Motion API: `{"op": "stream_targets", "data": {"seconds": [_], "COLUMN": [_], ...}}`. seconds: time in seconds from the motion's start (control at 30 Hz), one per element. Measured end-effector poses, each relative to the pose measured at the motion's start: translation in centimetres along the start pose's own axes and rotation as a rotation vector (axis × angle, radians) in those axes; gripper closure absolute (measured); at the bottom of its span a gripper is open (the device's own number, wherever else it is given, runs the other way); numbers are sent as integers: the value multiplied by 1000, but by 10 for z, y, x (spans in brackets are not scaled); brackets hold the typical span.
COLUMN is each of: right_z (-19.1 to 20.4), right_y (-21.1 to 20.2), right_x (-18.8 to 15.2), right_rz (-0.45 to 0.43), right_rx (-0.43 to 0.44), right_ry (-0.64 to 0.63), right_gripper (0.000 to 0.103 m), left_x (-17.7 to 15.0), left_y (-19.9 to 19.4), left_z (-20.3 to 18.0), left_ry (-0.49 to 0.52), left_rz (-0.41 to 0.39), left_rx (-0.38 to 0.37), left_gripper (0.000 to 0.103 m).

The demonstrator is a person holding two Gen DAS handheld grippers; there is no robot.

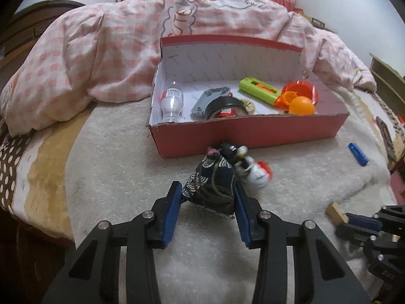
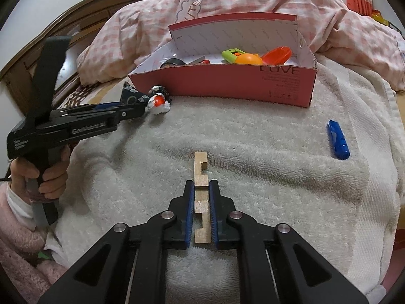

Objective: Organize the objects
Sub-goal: 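Grasp the black patterned toy with the left gripper while the right gripper grasps the wooden block, then lift and carry the black toy and wooden block over the box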

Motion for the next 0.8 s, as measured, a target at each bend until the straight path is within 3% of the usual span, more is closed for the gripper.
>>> {"op": "stream_targets", "data": {"seconds": [0.23,0.63,0.8], "right_z": [2,1,1], "right_y": [-3,3,1], "right_x": [4,2,4], "right_rz": [-13,28,20], "right_rx": [21,3,-5], "right_ry": [7,-4,-21], "right_gripper": [91,90,90], "left_x": [0,-15,-12], "left_y": [-15,-2,-8], "left_z": [0,-1,-5], "left_ry": [0,6,16], "left_rz": [-26,41,15], "left_rx": [-27,-50,-72], "left_gripper": [64,63,64]}}
Point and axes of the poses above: each gripper's, at about its wrist camera, not at the fingertips, and y roughly the way its jaws point, z to its left, x to its top, the point moved 2 cm from there along y, roughly the way its jaws point, and after that the axes turned 4 degrees about z, right-handed, at the moved point
